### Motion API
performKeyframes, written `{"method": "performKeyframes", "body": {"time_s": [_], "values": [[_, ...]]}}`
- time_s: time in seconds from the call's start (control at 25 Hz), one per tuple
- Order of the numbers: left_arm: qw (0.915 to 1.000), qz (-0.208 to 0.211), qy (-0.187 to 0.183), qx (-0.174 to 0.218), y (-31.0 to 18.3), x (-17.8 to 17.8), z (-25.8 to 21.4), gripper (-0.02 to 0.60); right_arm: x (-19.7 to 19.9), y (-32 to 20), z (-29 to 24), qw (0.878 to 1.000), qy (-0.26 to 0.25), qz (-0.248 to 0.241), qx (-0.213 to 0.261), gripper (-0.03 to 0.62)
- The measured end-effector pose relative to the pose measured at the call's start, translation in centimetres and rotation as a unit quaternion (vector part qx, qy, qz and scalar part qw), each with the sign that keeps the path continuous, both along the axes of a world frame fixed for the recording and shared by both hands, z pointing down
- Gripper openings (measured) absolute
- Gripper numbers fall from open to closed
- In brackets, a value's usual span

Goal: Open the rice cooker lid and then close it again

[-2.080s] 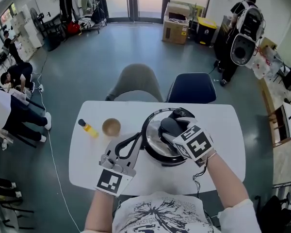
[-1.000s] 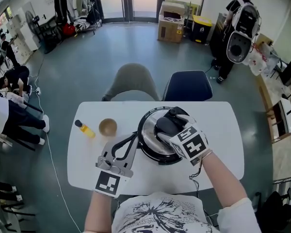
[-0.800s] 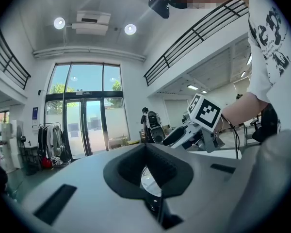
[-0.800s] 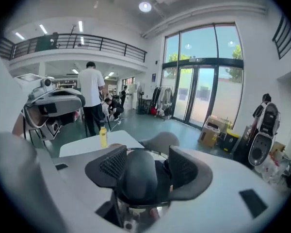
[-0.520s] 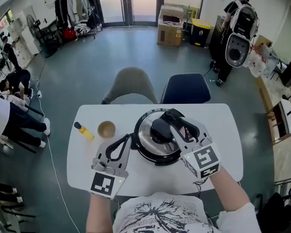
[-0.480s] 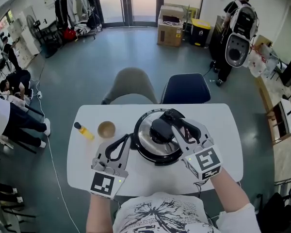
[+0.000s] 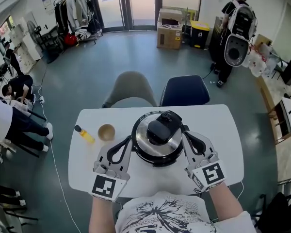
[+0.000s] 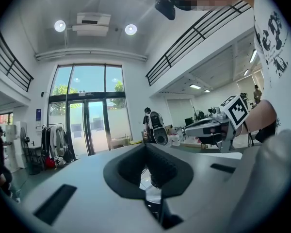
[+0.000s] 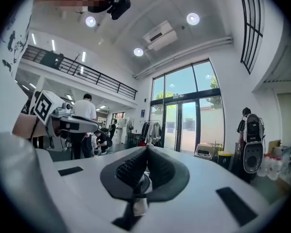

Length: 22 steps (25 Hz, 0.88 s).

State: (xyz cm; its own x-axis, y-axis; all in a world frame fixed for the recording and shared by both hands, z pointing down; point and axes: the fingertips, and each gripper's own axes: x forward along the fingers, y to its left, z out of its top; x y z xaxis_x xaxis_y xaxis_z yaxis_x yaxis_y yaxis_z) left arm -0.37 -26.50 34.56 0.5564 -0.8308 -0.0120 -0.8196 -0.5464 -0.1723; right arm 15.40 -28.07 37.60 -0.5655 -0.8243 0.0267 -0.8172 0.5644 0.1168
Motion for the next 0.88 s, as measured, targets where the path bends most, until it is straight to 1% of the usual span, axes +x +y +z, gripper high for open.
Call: {"method": "performKeyframes", "body": {"time_s": [0.16,0.24,0.52,0.72,0.88], "values": [[1.0000,0.004,-0.002,0.003,-0.2,1.1,-0.8,0.014,1.0,-0.1,-0.3,1.000,-0.009,0.001,-0.009,0.011],[1.0000,0.004,0.001,0.003,-0.3,1.3,-1.0,0.014,1.1,-0.1,-0.6,1.000,-0.009,-0.004,-0.006,0.011],[1.0000,-0.001,0.003,-0.001,-0.4,1.9,-0.4,0.014,0.9,0.1,-0.6,1.000,0.006,-0.013,0.006,0.009],[1.0000,-0.005,0.006,0.003,-0.4,1.9,-0.7,0.014,1.0,0.2,-0.6,1.000,-0.001,-0.015,-0.001,0.009],[0.9999,-0.009,0.007,-0.001,-0.5,2.0,-0.4,0.014,1.2,0.1,-0.5,1.000,-0.001,-0.014,-0.002,0.009]]}}
